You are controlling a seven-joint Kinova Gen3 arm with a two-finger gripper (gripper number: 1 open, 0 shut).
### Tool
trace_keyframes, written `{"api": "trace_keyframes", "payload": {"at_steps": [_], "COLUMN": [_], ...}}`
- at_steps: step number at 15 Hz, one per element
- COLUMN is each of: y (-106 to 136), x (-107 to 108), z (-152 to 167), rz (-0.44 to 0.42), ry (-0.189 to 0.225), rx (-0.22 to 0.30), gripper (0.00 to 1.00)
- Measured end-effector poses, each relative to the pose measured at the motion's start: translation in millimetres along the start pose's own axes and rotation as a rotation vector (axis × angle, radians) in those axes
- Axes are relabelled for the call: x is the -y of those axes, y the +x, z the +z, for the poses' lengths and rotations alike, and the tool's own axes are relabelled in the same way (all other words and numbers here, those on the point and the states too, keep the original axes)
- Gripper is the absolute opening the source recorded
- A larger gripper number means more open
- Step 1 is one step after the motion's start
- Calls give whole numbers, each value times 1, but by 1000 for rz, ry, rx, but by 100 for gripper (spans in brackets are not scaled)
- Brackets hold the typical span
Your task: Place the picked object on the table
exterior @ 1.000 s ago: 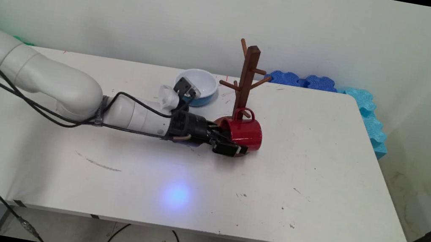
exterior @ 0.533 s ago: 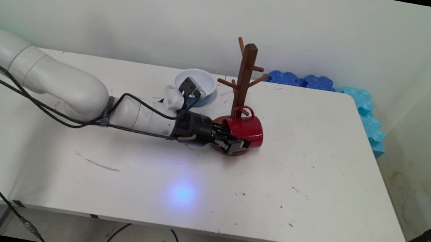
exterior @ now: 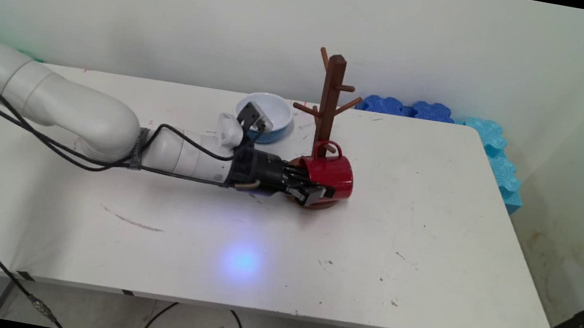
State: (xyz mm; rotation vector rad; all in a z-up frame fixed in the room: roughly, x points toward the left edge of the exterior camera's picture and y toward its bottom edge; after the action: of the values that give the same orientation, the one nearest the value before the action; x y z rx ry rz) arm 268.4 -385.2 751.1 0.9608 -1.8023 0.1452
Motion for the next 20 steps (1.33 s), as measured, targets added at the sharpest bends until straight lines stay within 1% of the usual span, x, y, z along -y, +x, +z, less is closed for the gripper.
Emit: {"api": "trace_keyframes", "payload": {"at_steps": [4,14,18,20], "y": [0,14,20,22], "x": [-6,-29,-38,-44], "z": [-11,-27,-36,-45], "rz": [4,33,45,47], "ry": [-22,-108,-134,-148], "rx": [-8,-55,-55,-46], "gripper": [0,0,0,0]}}
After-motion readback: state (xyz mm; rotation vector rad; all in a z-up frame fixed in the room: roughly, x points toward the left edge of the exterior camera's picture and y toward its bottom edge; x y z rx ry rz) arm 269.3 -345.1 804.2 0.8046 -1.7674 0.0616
